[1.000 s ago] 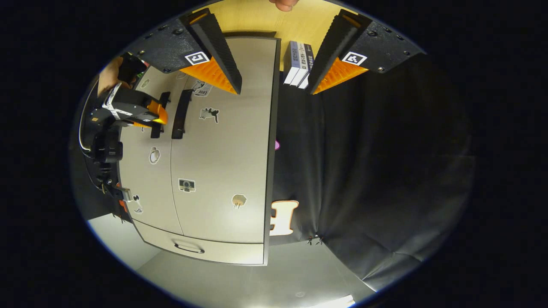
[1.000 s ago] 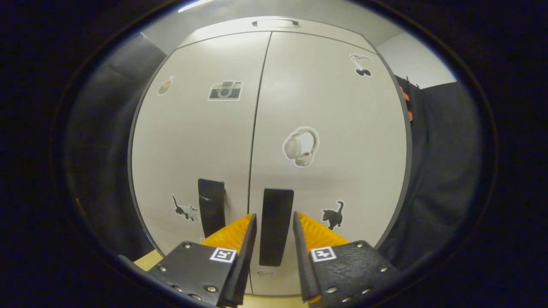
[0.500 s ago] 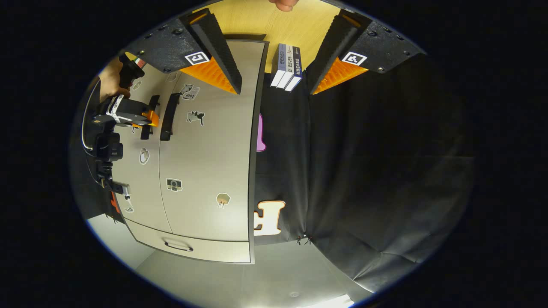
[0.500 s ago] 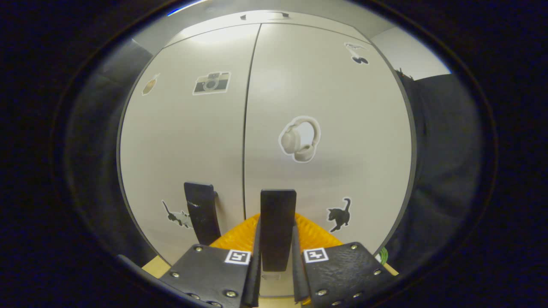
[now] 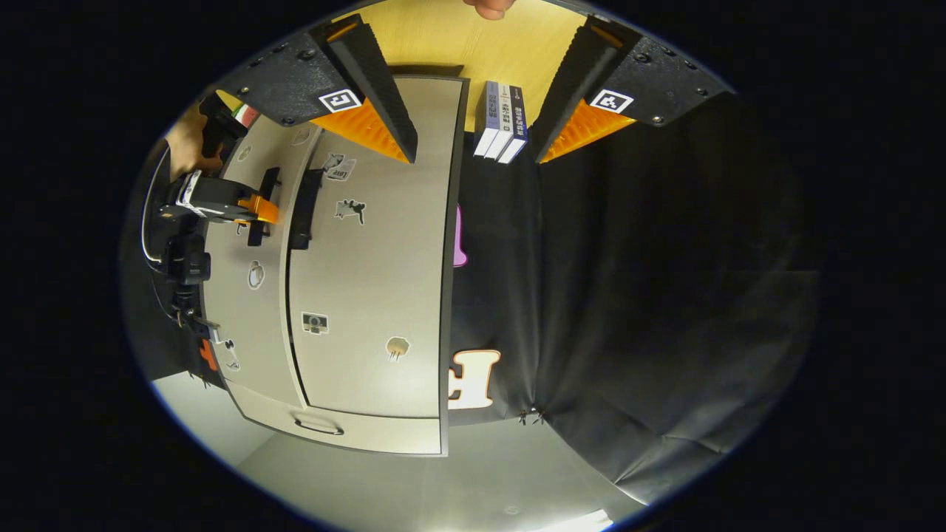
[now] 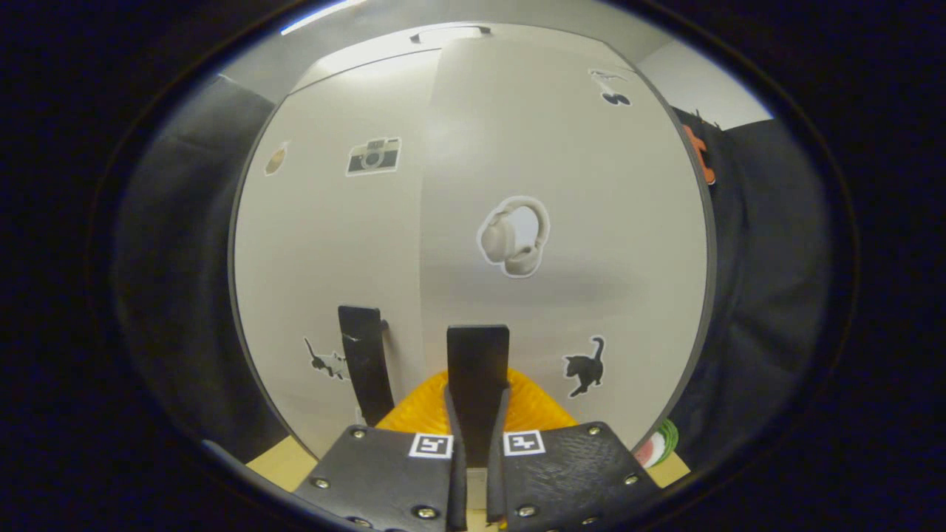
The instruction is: Open the right door of the double-door shoe cabinet with the right hand, and open the left door with the left hand.
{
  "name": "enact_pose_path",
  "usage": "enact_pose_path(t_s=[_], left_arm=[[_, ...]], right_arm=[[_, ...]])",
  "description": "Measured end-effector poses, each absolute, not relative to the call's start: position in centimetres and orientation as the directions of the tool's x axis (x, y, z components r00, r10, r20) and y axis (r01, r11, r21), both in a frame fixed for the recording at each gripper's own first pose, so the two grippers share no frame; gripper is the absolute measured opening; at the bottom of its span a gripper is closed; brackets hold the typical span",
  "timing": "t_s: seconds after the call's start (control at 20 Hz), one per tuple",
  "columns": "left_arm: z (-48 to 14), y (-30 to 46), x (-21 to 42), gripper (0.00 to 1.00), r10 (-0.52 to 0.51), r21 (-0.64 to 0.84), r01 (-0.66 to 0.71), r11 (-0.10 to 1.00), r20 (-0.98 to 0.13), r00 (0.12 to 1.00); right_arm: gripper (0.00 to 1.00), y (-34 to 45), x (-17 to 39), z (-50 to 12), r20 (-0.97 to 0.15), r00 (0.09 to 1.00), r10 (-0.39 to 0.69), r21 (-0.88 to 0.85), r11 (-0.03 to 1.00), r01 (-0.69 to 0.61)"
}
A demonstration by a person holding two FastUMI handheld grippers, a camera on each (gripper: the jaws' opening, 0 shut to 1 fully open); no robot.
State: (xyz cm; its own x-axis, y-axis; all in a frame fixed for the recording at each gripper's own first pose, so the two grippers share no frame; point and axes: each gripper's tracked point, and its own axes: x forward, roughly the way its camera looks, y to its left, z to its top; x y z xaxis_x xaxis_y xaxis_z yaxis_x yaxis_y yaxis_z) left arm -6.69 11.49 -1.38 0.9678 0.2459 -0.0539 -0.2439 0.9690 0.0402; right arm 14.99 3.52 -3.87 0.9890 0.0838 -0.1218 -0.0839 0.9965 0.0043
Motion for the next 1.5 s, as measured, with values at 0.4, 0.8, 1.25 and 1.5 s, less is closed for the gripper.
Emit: enact_pose_path(t_s=[0.4,0.8,1.25,1.5], left_arm=[[-1.5,8.5,-6.7,0.96,0.173,0.05,-0.17,0.984,-0.06,0.983],[-1.8,4.8,-5.4,0.96,0.092,0.064,-0.087,0.994,-0.068,0.993],[-2.9,1.0,-3.8,0.96,-0.007,0.058,0.012,0.998,-0.088,0.996],[-3.5,-0.8,-2.9,0.97,-0.059,0.055,0.065,0.996,-0.102,0.993]], right_arm=[[0.11,3.0,12.3,-3.7,-0.132,0.96,0.245,0.042,0.969,-0.242],[0.11,1.4,9.3,-3.4,-0.135,0.919,0.37,0.056,0.929,-0.366],[0.1,-2.1,6.2,-3.2,-0.142,0.902,0.407,0.096,0.913,-0.396],[0.1,-5.8,4.5,-3.1,-0.137,0.937,0.321,0.092,0.946,-0.31]])
